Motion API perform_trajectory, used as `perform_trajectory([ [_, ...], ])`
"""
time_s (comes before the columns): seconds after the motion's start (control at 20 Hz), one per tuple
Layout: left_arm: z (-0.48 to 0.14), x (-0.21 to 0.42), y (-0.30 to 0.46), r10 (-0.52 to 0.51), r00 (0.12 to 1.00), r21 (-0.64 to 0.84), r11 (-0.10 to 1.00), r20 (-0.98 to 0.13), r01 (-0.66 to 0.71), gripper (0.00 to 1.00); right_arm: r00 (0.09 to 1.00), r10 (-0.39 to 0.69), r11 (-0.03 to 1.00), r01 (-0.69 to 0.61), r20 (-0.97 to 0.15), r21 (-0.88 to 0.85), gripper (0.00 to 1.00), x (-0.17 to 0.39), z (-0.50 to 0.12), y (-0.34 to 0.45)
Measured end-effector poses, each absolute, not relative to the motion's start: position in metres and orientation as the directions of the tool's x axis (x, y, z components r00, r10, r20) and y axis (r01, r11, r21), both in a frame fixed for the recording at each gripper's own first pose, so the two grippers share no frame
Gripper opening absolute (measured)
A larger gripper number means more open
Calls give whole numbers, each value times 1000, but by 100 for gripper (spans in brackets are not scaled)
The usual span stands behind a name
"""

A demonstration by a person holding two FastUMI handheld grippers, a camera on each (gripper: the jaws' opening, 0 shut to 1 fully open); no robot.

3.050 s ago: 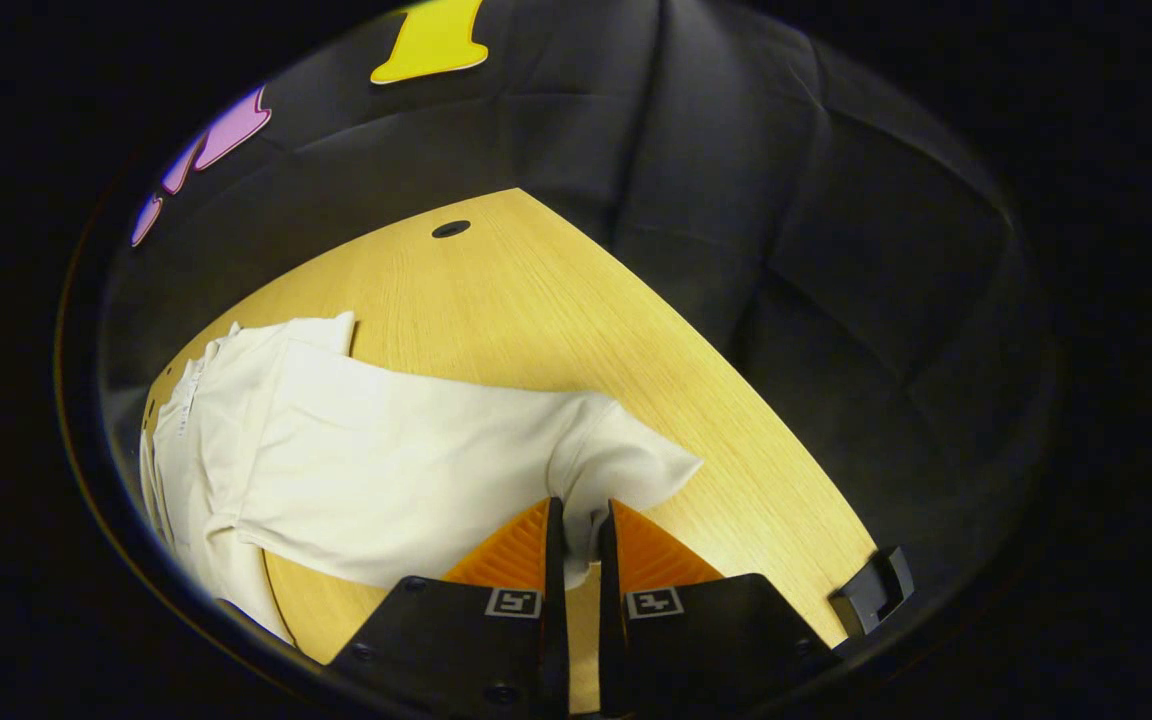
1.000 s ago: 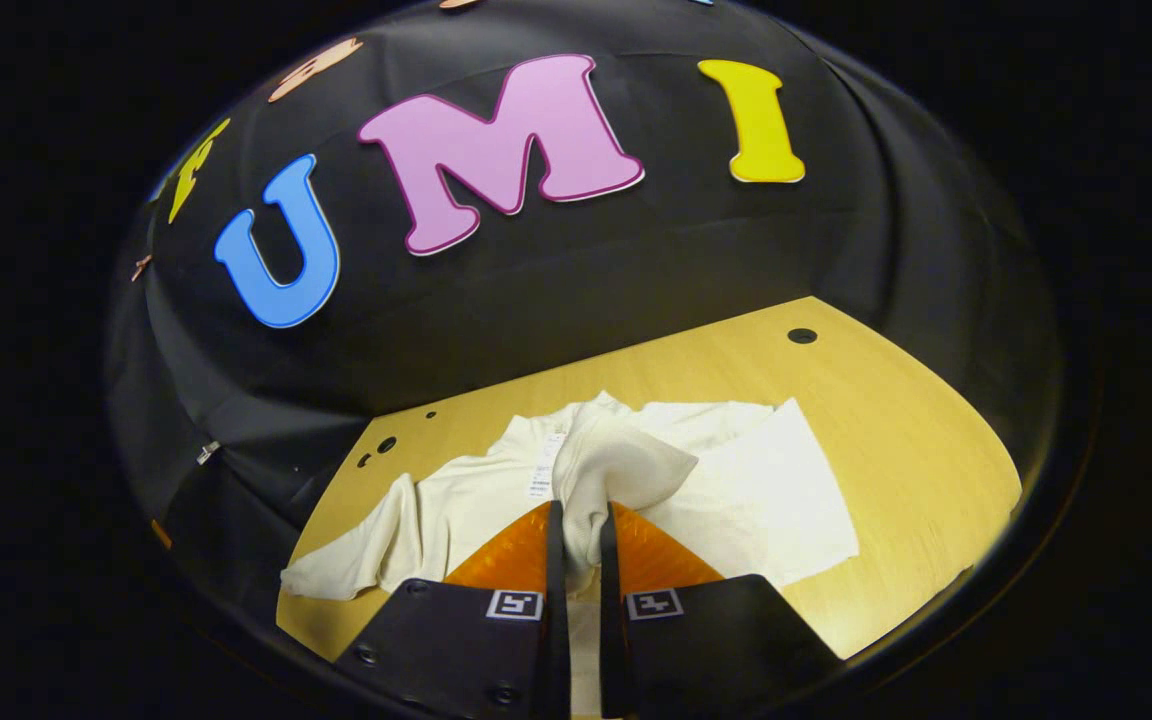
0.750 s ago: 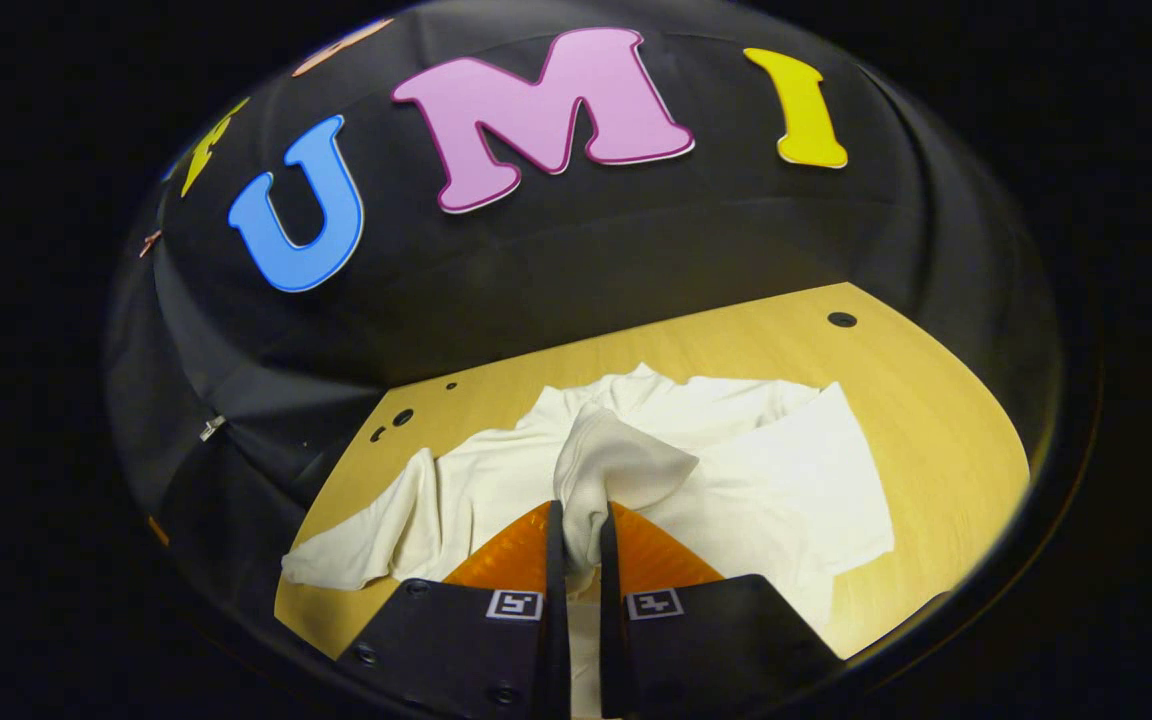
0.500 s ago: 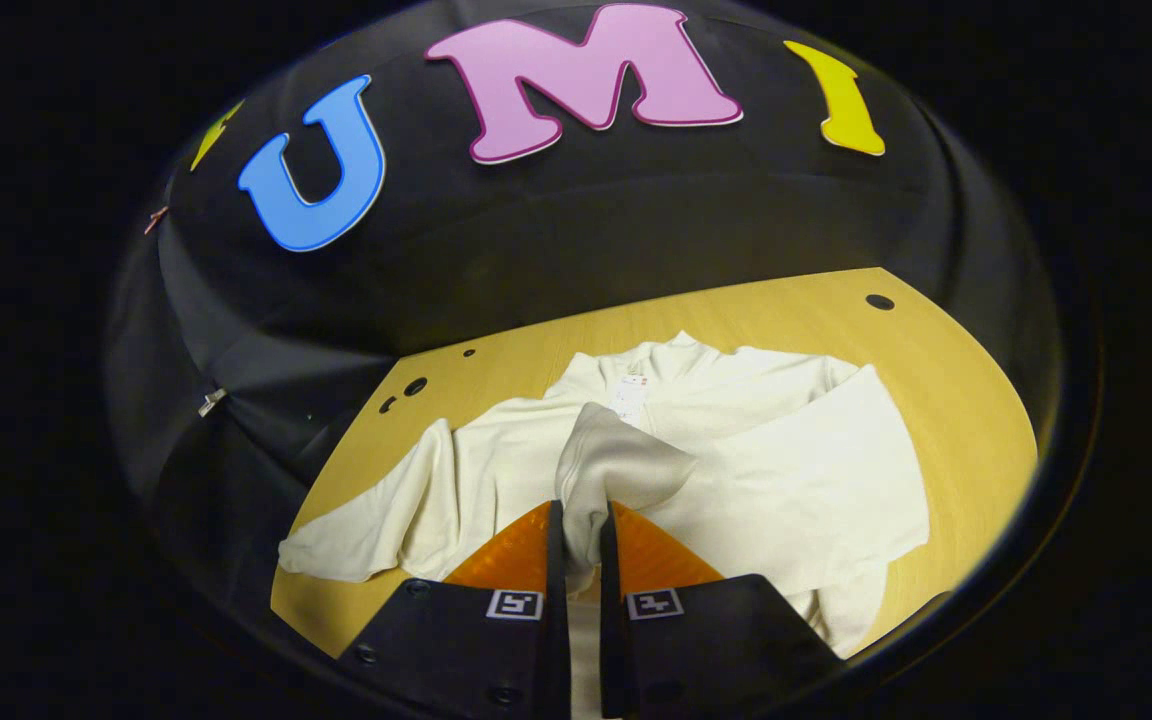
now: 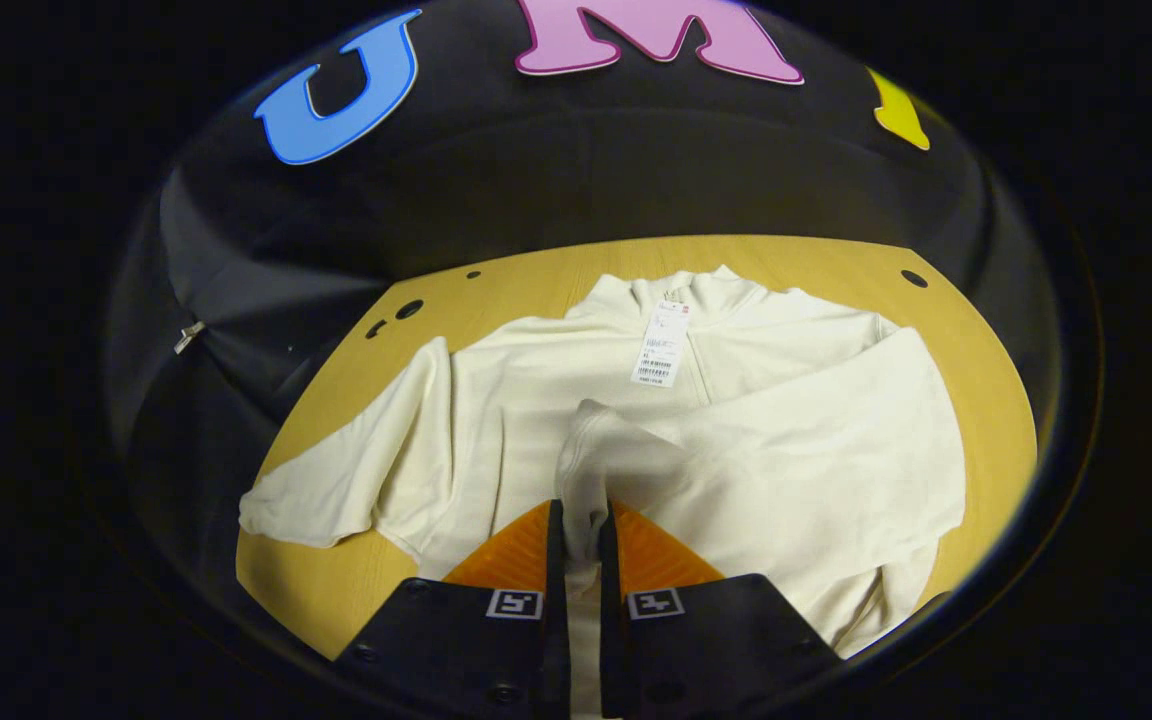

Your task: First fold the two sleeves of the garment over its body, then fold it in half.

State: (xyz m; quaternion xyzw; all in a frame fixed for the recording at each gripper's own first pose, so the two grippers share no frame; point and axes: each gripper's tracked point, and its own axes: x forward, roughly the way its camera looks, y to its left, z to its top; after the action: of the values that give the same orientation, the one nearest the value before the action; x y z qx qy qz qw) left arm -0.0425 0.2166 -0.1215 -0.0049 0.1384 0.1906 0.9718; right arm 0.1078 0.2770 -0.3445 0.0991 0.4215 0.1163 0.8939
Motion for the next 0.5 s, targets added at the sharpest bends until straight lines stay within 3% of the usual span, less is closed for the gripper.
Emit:
perform_trajectory([
  [0.05, -123, -45, 219, 375, 885, 44, 925, -274, -378, 95, 602, 295, 953, -126, -742, 276, 16, 106, -349, 279],
  [0.25, -125, -49, 225, 389, 877, 46, 918, -282, -393, 95, 545, 336, 938, -119, -768, 326, 24, 93, -362, 295],
  [0.3, -126, -49, 225, 391, 876, 46, 918, -283, -395, 95, 533, 355, 930, -121, -768, 347, 22, 91, -362, 302],
  [0.4, -129, -49, 226, 393, 873, 42, 916, -288, -398, 95, 528, 375, 923, -135, -762, 361, 49, 88, -361, 311],
  [0.45, -130, -49, 227, 394, 872, 42, 915, -291, -400, 95, 524, 388, 918, -145, -759, 369, 46, 85, -359, 316],
  [0.5, -132, -49, 228, 396, 870, 43, 915, -294, -402, 95, 520, 400, 913, -153, -755, 378, 66, 83, -357, 320],
])
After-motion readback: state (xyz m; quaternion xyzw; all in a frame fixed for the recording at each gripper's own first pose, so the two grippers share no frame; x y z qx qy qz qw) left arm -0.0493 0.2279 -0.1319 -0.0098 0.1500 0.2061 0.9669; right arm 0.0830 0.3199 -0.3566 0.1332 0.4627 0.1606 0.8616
